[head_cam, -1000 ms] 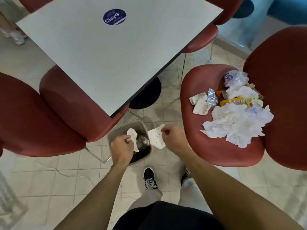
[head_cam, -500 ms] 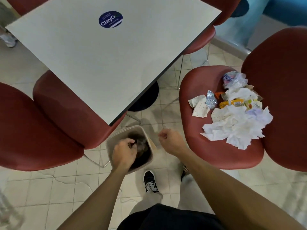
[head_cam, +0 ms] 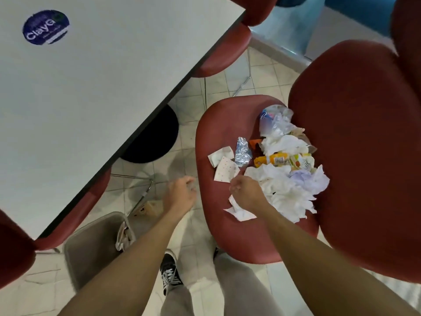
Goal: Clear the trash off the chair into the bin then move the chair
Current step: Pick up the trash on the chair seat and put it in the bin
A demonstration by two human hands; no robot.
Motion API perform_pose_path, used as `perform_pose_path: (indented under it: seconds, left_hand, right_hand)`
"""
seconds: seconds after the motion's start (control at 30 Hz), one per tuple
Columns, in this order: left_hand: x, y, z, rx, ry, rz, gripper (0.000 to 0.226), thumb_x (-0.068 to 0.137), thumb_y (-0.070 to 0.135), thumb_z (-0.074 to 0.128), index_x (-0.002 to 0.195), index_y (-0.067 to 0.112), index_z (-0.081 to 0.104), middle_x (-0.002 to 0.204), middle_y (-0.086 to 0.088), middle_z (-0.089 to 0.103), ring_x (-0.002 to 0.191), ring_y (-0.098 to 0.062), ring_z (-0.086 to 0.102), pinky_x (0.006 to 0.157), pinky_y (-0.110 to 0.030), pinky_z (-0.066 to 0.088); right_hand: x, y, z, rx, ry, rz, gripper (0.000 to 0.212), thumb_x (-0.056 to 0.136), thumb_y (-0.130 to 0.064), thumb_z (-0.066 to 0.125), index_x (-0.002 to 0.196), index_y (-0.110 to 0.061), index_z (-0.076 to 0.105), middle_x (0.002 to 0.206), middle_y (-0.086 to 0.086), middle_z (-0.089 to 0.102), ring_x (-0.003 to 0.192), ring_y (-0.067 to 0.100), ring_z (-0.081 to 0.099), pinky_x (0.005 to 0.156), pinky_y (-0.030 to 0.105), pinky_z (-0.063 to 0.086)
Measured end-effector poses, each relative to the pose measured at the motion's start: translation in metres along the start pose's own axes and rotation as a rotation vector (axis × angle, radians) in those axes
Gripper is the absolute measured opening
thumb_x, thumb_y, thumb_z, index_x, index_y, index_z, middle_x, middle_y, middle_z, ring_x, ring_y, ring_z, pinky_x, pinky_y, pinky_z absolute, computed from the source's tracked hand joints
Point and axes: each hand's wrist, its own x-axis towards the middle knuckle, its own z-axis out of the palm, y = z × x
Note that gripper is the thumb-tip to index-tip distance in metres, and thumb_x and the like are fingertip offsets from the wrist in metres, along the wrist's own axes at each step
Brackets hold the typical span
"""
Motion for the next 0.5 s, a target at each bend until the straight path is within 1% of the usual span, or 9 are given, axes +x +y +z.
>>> perform_pose_path:
  seconds: [0.07, 0.17, 0.23, 0.3, 0.4, 0.5]
  left_hand:
    - [0.026, 0.023, 0.02, -0.024, -0.024, 0.022, 0.023, 0.084, 0.028, 0.068, 0.107, 0.031, 0.068, 0.109, 0.008, 0.07, 0.098, -0.014, 0.065, 0.085, -0.029, 0.052]
    - [0.057, 0.05, 0.043, -0.011, -0.034, 0.067, 0.026, 0.084, 0.029, 0.067, 0.111, 0.03, 0.068, 0.112, 0.006, 0.069, 0.1, -0.016, 0.064, 0.086, -0.032, 0.053]
    - [0.077, 0.064, 0.056, 0.004, -0.036, 0.098, 0.03, 0.086, 0.033, 0.066, 0.115, 0.028, 0.065, 0.115, 0.003, 0.066, 0.102, -0.018, 0.062, 0.088, -0.036, 0.052]
    - [0.097, 0.073, 0.07, 0.01, -0.055, 0.135, 0.034, 0.087, 0.034, 0.064, 0.12, 0.027, 0.062, 0.118, 0.001, 0.063, 0.108, -0.02, 0.059, 0.091, -0.037, 0.049]
    - [0.125, 0.075, 0.09, 0.057, -0.091, 0.168, 0.036, 0.091, 0.019, 0.058, 0.127, 0.022, 0.058, 0.127, -0.003, 0.056, 0.118, -0.024, 0.051, 0.098, -0.037, 0.043]
    - [0.142, 0.067, 0.099, 0.114, -0.108, 0.128, 0.039, 0.089, 0.008, 0.056, 0.127, 0.017, 0.059, 0.127, -0.01, 0.055, 0.119, -0.029, 0.051, 0.099, -0.038, 0.043]
  right_hand:
    - [0.027, 0.013, -0.012, -0.014, 0.004, 0.017, 0.026, 0.088, -0.021, 0.057, 0.112, -0.012, 0.064, 0.112, 0.008, 0.067, 0.108, 0.026, 0.06, 0.092, 0.031, 0.045]
    - [0.058, 0.019, -0.024, 0.025, 0.007, 0.017, 0.037, 0.087, -0.024, 0.061, 0.123, -0.014, 0.058, 0.116, 0.007, 0.066, 0.11, 0.025, 0.06, 0.092, 0.032, 0.046]
    - [0.077, 0.021, -0.025, 0.056, 0.001, 0.003, 0.04, 0.088, -0.025, 0.061, 0.126, -0.014, 0.055, 0.121, 0.007, 0.064, 0.111, 0.025, 0.06, 0.09, 0.03, 0.045]
    - [0.094, 0.022, -0.022, 0.074, -0.011, -0.005, 0.042, 0.089, -0.026, 0.061, 0.128, -0.014, 0.054, 0.124, 0.007, 0.063, 0.114, 0.025, 0.059, 0.089, 0.029, 0.043]
    - [0.119, 0.029, -0.01, 0.071, -0.03, 0.001, 0.048, 0.087, -0.023, 0.063, 0.131, -0.011, 0.051, 0.129, 0.008, 0.059, 0.119, 0.026, 0.055, 0.095, 0.032, 0.044]
    - [0.137, 0.035, -0.001, 0.036, -0.052, 0.048, 0.049, 0.086, -0.023, 0.064, 0.131, -0.009, 0.05, 0.128, 0.012, 0.057, 0.117, 0.029, 0.054, 0.095, 0.034, 0.046]
